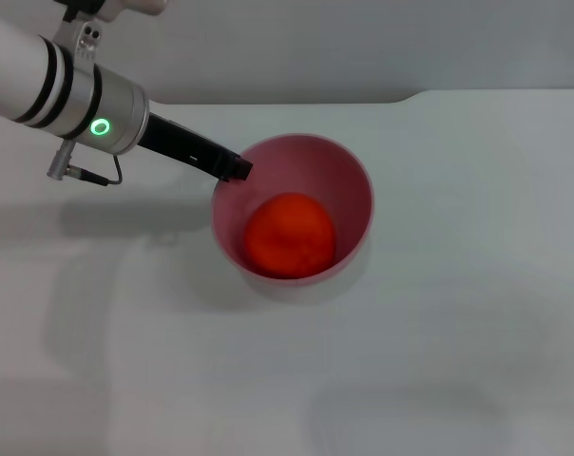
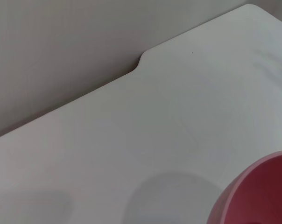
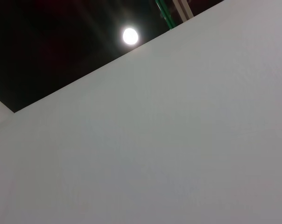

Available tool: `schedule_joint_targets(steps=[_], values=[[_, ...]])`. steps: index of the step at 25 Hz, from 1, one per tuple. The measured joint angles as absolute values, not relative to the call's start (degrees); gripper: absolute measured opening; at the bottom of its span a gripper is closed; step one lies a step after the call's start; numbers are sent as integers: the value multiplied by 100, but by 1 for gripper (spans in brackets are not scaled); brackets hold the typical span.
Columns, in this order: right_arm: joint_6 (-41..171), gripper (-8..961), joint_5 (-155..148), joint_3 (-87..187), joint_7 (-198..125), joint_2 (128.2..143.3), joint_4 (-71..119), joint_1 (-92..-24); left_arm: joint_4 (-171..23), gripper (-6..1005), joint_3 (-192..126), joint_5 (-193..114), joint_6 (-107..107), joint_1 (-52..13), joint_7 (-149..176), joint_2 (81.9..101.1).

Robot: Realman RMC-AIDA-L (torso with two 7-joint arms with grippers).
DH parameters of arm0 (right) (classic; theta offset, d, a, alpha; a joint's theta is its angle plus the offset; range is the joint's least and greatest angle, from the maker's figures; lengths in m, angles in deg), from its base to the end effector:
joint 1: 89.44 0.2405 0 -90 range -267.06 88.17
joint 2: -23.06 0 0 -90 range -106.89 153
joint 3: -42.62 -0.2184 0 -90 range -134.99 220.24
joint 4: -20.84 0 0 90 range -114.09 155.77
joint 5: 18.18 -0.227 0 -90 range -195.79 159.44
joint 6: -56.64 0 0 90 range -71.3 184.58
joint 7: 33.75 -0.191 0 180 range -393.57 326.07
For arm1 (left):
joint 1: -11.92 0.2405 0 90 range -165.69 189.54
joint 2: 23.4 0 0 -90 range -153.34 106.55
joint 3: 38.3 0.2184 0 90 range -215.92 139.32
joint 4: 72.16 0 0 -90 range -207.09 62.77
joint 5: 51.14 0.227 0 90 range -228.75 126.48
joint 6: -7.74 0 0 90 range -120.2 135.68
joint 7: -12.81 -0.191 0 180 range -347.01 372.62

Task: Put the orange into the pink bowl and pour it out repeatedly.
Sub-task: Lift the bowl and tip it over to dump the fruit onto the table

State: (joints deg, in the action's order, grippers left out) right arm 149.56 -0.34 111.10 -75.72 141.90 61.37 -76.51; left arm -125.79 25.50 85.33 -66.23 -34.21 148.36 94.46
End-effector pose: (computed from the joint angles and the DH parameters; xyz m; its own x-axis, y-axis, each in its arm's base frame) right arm 0.1864 0.3313 0.1545 0.2262 0.6340 -0.7395 -0.6287 -0.4849 -0.6080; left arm -0.1504 0.4265 -0.0323 0.7508 0.6512 0.1104 0.6461 -0.6894 -0.3276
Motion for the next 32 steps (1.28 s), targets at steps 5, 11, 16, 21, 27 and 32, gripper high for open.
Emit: schedule_joint_targets(steps=[5,11,16,21,27,32], values=[[15002,437,-34,11109,-7572,14188,6093,-7644,-12577,43,2550,8527,-6616,-3421,14828,9446],[15124,436,-20,11138,-7574,14180,5979,-7602,-12570,43,2550,8511,-6616,-3421,14825,9446],[15188,436,-9,11159,-7592,14179,5951,-7568,-12567,43,2550,8509,-6617,-3421,14820,9446],[15240,436,-3,11148,-7618,14175,5950,-7512,-12566,43,2550,8508,-6631,-3420,14816,9439],[15244,436,2,11161,-7626,14170,5953,-7483,-12559,43,2550,8552,-6691,-3446,14808,9409],[15244,436,1,11147,-7631,14170,5899,-7484,-12559,43,2548,8560,-6685,-3477,14805,9396]])
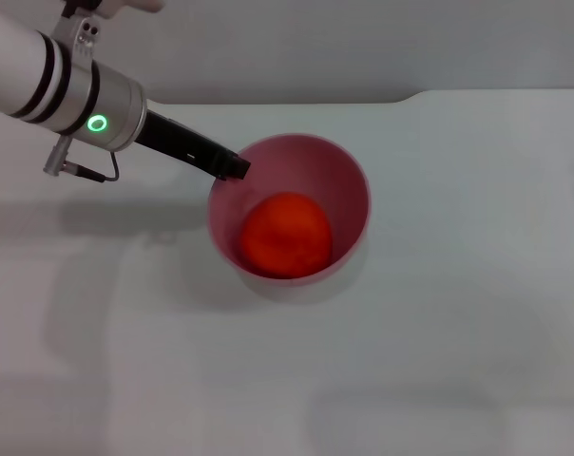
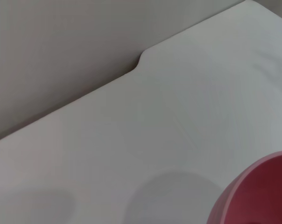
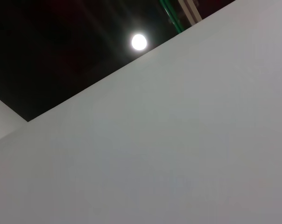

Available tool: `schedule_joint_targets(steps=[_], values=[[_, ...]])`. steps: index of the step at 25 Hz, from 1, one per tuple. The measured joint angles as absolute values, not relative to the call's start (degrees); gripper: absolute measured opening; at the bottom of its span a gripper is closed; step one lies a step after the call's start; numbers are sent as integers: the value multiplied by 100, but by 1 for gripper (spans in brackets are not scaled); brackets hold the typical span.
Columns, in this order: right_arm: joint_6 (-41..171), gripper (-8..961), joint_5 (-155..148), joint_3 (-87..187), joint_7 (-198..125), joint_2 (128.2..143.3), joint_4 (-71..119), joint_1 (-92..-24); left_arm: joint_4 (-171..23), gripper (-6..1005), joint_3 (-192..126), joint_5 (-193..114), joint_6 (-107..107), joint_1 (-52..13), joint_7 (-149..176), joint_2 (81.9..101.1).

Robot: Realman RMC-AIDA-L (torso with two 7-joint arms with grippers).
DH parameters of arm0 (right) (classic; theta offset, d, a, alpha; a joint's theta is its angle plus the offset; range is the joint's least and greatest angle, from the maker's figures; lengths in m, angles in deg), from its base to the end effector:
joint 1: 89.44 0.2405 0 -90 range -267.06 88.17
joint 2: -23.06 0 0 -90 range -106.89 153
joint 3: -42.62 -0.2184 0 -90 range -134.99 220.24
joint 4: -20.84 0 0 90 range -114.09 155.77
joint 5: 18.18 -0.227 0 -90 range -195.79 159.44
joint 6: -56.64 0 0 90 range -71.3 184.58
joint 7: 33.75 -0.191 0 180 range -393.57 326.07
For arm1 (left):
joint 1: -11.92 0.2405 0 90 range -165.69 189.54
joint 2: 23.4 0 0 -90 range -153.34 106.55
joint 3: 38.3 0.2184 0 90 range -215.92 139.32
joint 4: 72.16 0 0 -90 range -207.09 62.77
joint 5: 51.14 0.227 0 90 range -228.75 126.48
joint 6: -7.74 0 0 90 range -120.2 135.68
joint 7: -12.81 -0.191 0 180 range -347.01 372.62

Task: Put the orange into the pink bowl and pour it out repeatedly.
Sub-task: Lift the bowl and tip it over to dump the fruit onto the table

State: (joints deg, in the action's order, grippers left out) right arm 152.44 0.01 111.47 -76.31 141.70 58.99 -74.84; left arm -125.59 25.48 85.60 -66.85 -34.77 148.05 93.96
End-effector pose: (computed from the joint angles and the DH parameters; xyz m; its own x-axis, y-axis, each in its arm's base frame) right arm 0.1801 0.3295 0.1480 0.1914 0.6279 -0.7544 -0.6060 -0.5290 -0.5940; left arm -0.1497 0.4273 -0.0298 0.7586 0.6444 0.0965 0.6350 -0.6980 -0.3310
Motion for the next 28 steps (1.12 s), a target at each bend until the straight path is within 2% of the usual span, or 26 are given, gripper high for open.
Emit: schedule_joint_targets(steps=[28], values=[[15181,435,-34,11098,-7646,14162,5794,-7223,-12565,43,2780,8721,-6869,-3566,14798,9408]])
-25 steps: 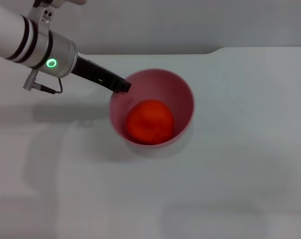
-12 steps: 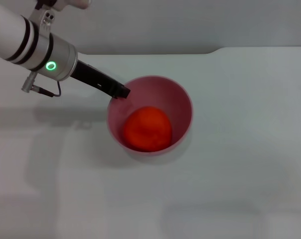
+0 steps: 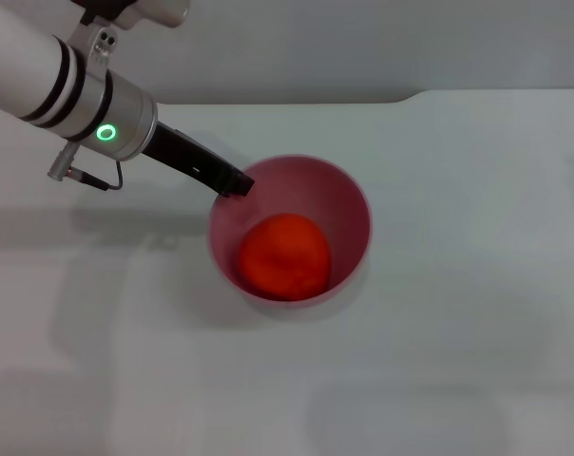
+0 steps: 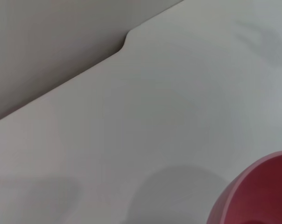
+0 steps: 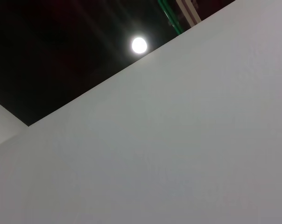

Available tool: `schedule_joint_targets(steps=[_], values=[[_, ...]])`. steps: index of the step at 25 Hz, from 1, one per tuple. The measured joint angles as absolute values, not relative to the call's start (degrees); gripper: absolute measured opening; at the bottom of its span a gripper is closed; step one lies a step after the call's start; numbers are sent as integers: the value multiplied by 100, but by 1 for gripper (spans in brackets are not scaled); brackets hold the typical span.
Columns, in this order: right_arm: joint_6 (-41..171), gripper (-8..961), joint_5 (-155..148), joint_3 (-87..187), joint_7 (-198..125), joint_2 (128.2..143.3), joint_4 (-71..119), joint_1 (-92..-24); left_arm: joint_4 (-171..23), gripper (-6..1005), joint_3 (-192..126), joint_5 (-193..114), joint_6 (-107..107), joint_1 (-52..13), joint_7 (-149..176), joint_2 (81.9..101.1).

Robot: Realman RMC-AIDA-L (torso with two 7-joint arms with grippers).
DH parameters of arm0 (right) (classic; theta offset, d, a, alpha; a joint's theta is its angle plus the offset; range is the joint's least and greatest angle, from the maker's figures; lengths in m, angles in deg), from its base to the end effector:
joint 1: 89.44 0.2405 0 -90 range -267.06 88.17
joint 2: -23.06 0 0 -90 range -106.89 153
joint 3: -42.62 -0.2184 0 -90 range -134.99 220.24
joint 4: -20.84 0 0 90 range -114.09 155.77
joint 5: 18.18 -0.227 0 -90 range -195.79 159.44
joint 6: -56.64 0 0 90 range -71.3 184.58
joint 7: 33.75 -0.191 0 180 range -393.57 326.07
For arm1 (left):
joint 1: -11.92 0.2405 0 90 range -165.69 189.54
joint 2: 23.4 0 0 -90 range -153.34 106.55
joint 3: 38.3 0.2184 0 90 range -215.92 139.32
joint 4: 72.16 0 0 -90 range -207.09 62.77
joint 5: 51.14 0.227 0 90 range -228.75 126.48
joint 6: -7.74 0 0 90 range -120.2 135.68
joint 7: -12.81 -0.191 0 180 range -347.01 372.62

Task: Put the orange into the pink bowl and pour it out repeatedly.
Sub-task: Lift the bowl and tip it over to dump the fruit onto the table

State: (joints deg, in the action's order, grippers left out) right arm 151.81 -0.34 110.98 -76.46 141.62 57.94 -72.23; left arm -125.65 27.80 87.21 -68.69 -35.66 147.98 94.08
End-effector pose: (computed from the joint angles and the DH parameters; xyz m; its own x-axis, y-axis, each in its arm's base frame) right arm 0.1720 0.3394 0.1485 0.1729 0.6278 -0.7589 -0.6044 -0.5408 -0.5850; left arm -0.1476 0.4199 -0.0376 0.7803 0.6251 0.0190 0.5960 -0.7341 -0.3255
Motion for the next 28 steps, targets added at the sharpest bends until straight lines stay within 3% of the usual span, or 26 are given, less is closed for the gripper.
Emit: schedule_joint_targets(steps=[28], values=[[15207,435,-28,11158,-7646,14178,5793,-7232,-12559,43,2986,8666,-6763,-3662,14777,9442]])
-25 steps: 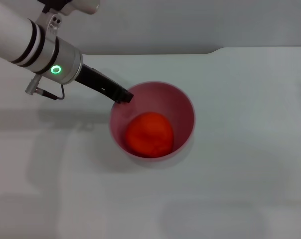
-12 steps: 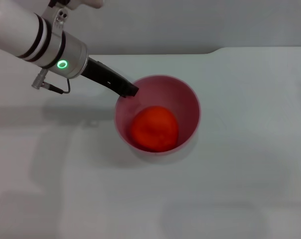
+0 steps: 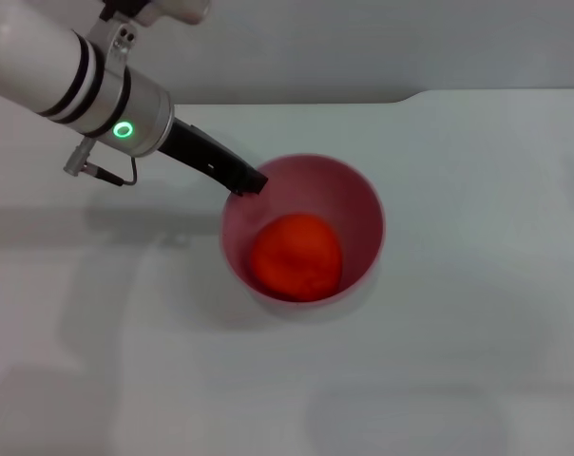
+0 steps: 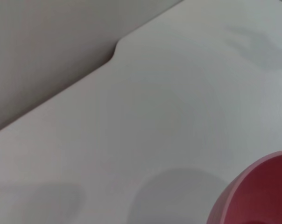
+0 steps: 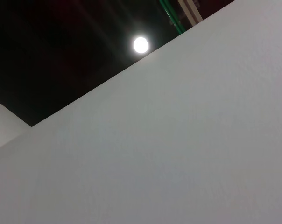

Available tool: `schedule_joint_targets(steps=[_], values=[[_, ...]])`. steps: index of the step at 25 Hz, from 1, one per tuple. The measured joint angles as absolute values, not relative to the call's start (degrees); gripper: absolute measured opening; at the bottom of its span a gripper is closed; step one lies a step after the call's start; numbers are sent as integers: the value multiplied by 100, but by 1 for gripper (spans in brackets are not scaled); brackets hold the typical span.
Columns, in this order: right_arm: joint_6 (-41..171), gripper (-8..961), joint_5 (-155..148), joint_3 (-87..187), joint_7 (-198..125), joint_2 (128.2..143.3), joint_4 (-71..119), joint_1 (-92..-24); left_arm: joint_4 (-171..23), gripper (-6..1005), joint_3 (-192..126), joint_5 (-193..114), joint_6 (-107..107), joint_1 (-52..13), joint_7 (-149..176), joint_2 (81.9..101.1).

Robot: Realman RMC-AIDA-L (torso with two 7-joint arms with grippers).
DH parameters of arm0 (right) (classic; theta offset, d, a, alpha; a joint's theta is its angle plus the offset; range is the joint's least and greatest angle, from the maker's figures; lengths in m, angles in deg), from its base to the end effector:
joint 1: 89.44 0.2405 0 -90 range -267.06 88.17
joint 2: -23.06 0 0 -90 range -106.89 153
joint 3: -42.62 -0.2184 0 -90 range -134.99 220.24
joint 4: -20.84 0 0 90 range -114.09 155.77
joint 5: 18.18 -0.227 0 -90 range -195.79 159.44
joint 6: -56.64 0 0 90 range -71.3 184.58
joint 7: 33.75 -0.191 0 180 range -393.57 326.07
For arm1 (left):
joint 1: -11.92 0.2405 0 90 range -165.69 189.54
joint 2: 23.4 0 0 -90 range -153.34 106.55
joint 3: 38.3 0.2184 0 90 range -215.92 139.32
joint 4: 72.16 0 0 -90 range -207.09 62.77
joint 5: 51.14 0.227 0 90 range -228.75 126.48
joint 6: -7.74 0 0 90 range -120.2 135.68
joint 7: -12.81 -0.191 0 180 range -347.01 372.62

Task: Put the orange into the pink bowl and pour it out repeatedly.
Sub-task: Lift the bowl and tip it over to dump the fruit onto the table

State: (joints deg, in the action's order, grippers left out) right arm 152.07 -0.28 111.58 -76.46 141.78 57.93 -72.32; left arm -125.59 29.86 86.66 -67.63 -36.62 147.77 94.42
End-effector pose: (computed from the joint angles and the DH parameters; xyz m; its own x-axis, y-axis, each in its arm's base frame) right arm 0.1703 0.3384 0.1452 0.1687 0.6224 -0.7643 -0.5996 -0.5506 -0.5808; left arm -0.1371 0.4205 -0.0453 0.8049 0.5934 0.0054 0.5629 -0.7606 -0.3235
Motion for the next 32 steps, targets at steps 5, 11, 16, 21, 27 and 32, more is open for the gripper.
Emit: schedule_joint_targets(steps=[5,11,16,21,27,32], values=[[15230,435,-16,11161,-7653,14185,5721,-7263,-12565,43,2998,8693,-6866,-3661,14801,9431],[15248,434,-25,11158,-7696,14182,5647,-7264,-12602,43,2962,8663,-6552,-3630,14747,9436],[15254,434,-11,11170,-7767,14180,5644,-7229,-12589,43,3130,8295,-5970,-3530,14448,9466],[15262,434,21,11231,-7854,14181,5644,-7201,-12632,43,3424,6858,-5635,-3348,13222,9463],[15351,434,23,11362,-7864,14192,5643,-7232,-12465,43,3682,5178,-5897,-3200,11532,9466],[15409,434,7,11409,-7926,14195,5643,-7262,-12045,42,3826,4110,-5767,-3152,10270,9498]])
